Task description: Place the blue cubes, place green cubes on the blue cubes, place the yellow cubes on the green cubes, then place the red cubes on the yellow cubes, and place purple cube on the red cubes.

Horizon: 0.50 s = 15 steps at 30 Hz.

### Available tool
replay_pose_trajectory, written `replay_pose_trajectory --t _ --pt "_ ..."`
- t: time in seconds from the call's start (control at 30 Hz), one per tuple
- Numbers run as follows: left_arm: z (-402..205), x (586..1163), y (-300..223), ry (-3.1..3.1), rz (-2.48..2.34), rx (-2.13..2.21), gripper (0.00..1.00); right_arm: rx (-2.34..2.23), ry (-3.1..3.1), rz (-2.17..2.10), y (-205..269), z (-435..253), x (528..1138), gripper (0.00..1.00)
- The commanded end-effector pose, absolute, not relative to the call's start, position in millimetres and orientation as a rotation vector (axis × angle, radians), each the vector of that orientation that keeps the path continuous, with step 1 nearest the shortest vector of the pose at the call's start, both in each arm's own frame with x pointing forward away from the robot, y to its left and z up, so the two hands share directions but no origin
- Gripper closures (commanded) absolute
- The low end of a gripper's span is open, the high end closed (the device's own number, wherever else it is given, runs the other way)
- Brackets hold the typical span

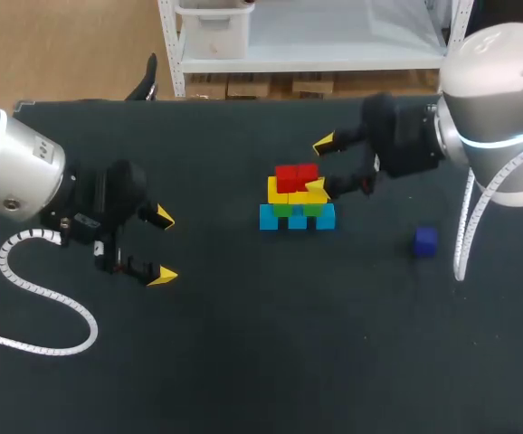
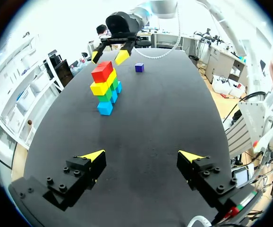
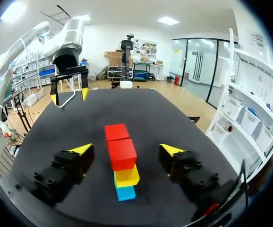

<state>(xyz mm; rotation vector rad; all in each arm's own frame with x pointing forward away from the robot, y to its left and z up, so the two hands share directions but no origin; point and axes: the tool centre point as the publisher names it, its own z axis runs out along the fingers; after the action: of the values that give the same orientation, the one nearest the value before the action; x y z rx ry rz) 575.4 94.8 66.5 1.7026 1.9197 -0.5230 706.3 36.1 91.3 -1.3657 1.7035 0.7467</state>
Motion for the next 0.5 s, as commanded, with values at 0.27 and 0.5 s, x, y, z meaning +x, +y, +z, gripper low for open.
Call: replay_pose_trajectory --t 0.27,0.5 --pt "65.7 574.3 96.4 1.912 -0.525 1.700 0.00 -1.308 1.726 0.753 -39.9 117.2 707.4 0.00" --pt "65.7 574.3 96.4 1.912 -0.525 1.700 0.00 -1.229 1.812 0.671 -101.5 104.6 689.9 0.00"
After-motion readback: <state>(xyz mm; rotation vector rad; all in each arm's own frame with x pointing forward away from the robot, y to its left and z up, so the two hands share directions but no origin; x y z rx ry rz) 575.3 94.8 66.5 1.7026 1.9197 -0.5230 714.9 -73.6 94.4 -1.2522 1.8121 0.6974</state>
